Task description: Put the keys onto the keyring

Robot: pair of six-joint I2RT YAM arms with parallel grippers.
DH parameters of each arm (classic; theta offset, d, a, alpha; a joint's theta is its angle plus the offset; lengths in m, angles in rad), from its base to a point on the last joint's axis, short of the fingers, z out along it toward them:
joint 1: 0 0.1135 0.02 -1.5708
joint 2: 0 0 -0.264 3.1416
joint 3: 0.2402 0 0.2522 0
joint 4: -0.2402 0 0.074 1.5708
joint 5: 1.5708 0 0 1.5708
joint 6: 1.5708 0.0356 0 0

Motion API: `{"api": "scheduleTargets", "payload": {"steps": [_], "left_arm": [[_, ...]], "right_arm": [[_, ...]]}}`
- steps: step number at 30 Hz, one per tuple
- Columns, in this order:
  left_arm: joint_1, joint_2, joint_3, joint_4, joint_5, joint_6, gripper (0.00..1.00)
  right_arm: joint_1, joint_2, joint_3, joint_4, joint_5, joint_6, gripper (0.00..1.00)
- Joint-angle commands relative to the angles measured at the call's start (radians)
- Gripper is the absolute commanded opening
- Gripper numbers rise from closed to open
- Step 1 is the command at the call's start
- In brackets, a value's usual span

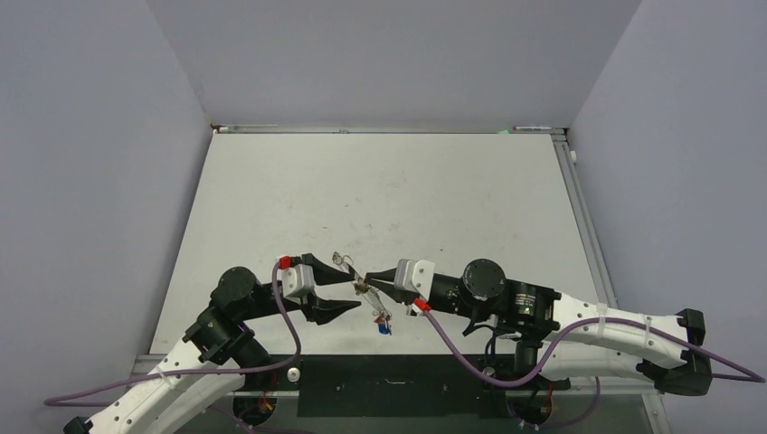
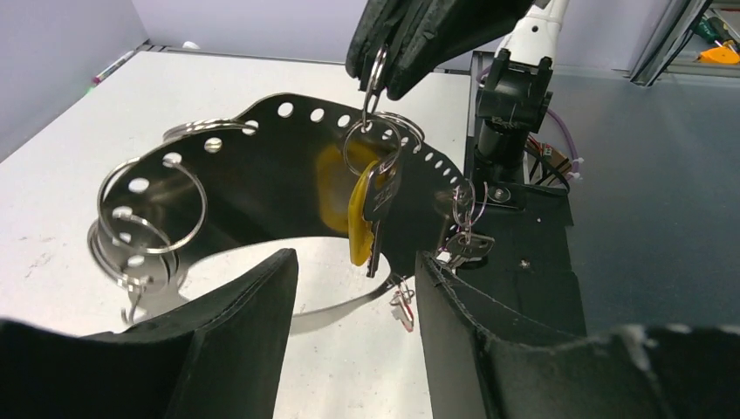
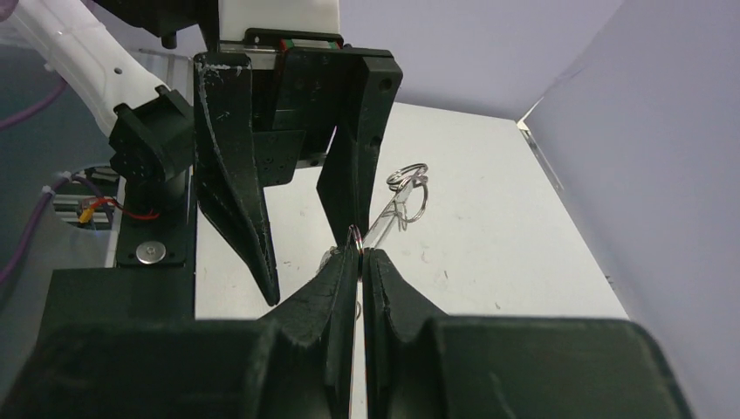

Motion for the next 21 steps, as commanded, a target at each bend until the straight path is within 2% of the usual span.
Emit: {"api": "scheduleTargets", "payload": {"steps": [1, 15, 21], "left_arm": [[-0.009, -0.001, -0.001, 0.072, 0.038, -0.018, 0.48], [-0.013, -0.011, -0.004, 0.081, 0.030, -0.027, 0.24], [-0.013, -0.019, -0.006, 0.081, 0.023, -0.026, 0.19]], "right_arm": [[0.008, -0.017, 0.007, 0.131, -0.014, 0.021, 0.05], [0.014, 0.000, -0.001, 0.160, -0.017, 0.036, 0.05], [0.018, 0.016, 0.001, 0.169, -0.028, 0.044, 0.05]]}}
